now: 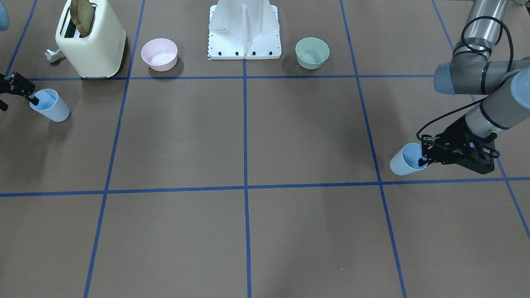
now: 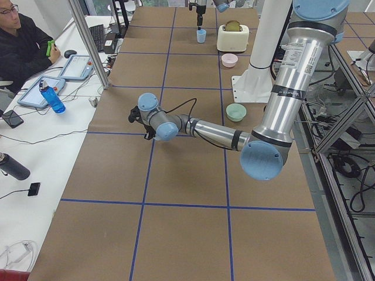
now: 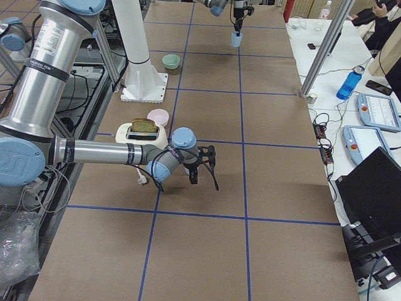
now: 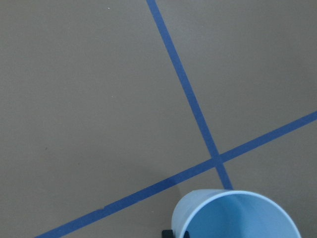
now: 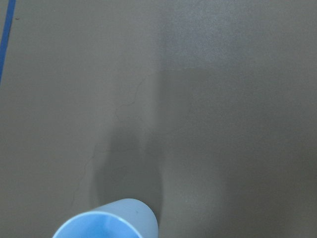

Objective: Stack blue cups with both arms
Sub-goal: 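Lift the cup with the left gripper while the right gripper reaches its cup, then carry the cup toward table center while the right gripper grasps and lifts its cup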

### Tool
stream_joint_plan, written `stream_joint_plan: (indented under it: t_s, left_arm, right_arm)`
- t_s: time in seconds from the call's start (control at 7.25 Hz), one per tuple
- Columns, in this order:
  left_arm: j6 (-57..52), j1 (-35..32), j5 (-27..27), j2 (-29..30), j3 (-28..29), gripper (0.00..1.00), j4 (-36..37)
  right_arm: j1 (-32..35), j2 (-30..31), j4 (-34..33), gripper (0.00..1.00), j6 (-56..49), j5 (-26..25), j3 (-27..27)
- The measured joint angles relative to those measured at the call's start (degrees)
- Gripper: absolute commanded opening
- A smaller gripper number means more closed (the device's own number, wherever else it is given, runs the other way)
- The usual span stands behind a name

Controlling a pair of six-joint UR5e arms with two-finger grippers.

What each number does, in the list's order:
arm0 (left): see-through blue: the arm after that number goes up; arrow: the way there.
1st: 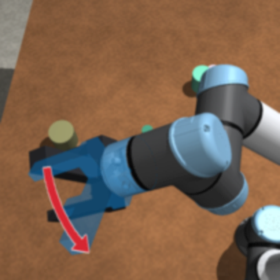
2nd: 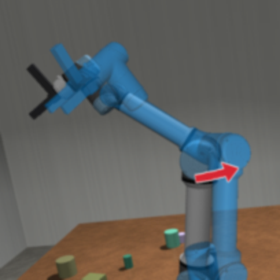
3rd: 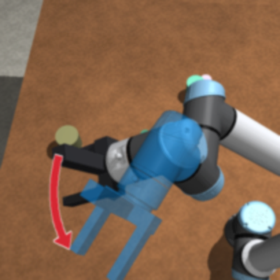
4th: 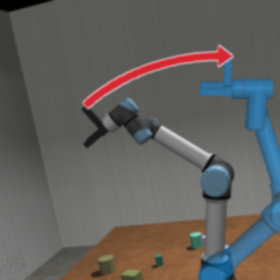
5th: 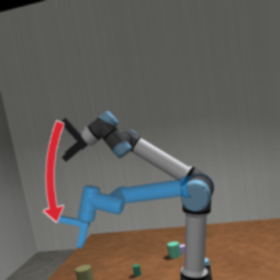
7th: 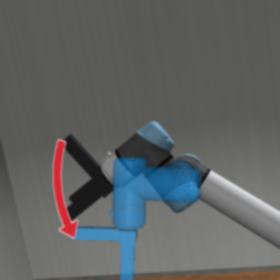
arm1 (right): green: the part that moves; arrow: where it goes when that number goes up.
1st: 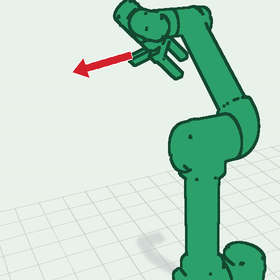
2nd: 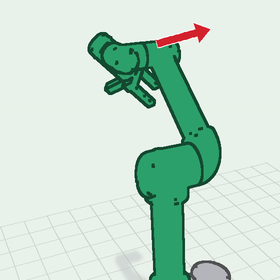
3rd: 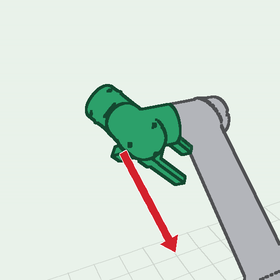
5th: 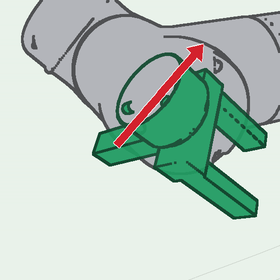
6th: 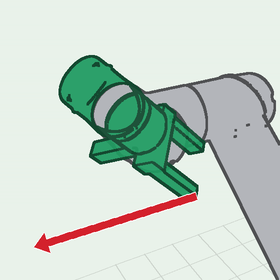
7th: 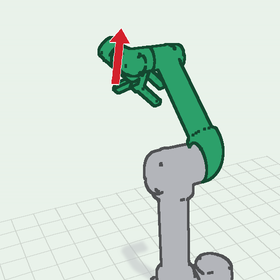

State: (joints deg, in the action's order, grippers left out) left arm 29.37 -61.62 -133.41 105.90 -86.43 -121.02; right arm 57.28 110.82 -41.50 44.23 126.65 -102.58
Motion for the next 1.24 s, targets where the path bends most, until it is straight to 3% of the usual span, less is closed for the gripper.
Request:
stream_joint_plan:
  t_s: [0.41, 0.69, 0.97, 1.1, 1.24]
  left_arm:
    - [6.6, 0.2, -0.3, 3.1, -1.0, 0.0, 1.2]
    - [10.1, 1.0, -0.7, 4.8, -1.0, 0.0, 1.3]
    - [12.7, 1.9, -0.8, 6.5, -1.1, 0.0, 2.3]
    - [13.2, 2.2, -0.8, 7.5, -1.9, 0.0, 4.4]
    - [13.4, 2.3, -0.8, 8.3, -3.1, 0.0, 7.0]
  right_arm:
    - [-0.7, 0.1, 0.0, 0.98, 0.1, -0.4, -0.1]
    - [-1.5, 0.1, 0.0, 0.89, 0.1, -0.9, -0.1]
    - [-2.1, 0.2, 0.0, 0.69, 0.2, -1.3, 0.0]
    - [-2.3, 0.3, 0.0, 0.53, 0.2, -1.4, 0.0]
    - [-2.5, 0.3, 0.0, 0.29, 0.2, -1.4, 0.0]
